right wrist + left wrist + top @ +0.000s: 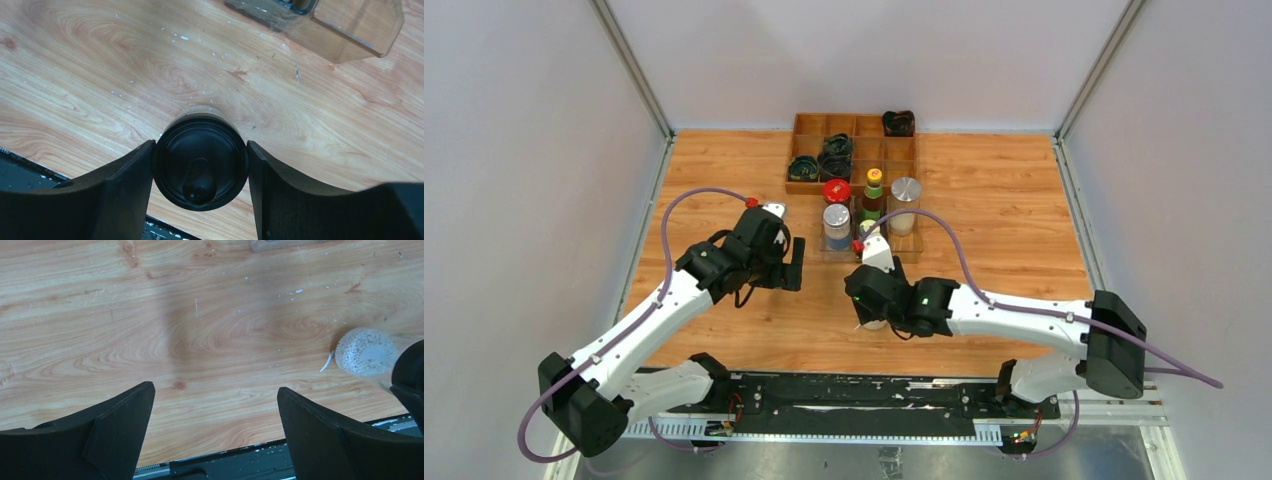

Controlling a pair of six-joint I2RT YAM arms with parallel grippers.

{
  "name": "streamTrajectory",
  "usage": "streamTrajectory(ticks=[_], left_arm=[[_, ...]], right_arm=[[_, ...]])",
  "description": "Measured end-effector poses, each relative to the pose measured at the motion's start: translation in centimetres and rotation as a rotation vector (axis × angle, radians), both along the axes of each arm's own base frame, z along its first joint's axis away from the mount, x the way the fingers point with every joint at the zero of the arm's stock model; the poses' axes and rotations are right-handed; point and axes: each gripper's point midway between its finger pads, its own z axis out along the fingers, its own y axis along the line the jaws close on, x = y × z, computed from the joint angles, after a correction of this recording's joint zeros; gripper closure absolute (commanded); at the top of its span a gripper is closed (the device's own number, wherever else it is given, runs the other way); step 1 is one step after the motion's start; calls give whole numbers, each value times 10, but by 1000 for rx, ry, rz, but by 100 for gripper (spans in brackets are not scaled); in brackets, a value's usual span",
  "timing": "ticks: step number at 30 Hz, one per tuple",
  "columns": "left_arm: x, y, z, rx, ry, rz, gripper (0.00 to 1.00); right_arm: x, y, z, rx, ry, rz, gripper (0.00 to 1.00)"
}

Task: Organize the condiment bottles
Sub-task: Pick up the bottle from the center of the board.

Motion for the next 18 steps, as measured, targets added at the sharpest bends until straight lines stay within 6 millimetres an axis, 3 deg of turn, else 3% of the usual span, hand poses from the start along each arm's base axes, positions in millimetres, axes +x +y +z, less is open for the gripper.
streamTrajectory(ticks=[6,18], left_arm=[[0,0,0,0,0,0,0],[0,-1,-2,4,8,-1,0]], right_arm=[[7,-13,16,22,-28,-29,44],[24,-79,20,7,-41,-158,44]])
